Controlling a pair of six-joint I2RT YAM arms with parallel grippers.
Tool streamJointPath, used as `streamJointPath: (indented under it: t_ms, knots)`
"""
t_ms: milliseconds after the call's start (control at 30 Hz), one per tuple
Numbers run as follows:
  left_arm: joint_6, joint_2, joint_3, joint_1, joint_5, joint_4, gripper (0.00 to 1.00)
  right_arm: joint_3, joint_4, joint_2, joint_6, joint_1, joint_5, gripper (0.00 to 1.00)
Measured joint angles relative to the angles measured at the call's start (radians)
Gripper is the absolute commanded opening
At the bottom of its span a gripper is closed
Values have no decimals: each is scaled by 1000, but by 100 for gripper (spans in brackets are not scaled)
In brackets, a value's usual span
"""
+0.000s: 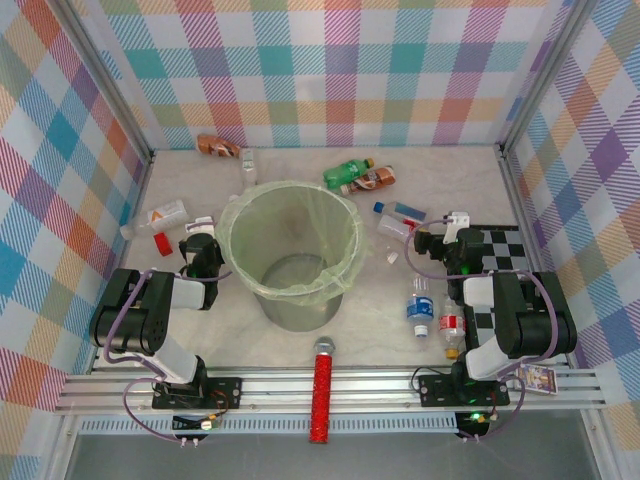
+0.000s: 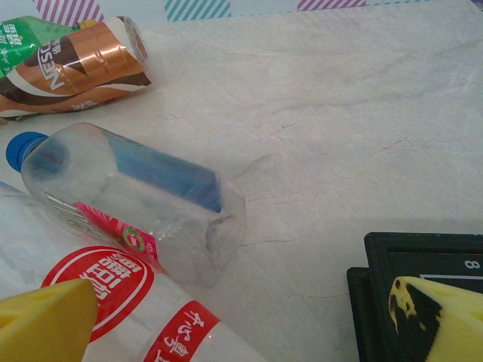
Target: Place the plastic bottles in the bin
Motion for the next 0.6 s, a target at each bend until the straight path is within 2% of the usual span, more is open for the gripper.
streamJointPath:
  t_ms: [433,500,600]
  knots:
    - [-5,-18,5,0,-15,-49,100,1,-4,-1,0,0,1,99]
    - [-13,-61,27,0,-44,-137,100,21,-77,-22,0,0,2,99]
    - [-38,-146,88,1,-94,-257,100,114,-291,-103,13,0,5,99]
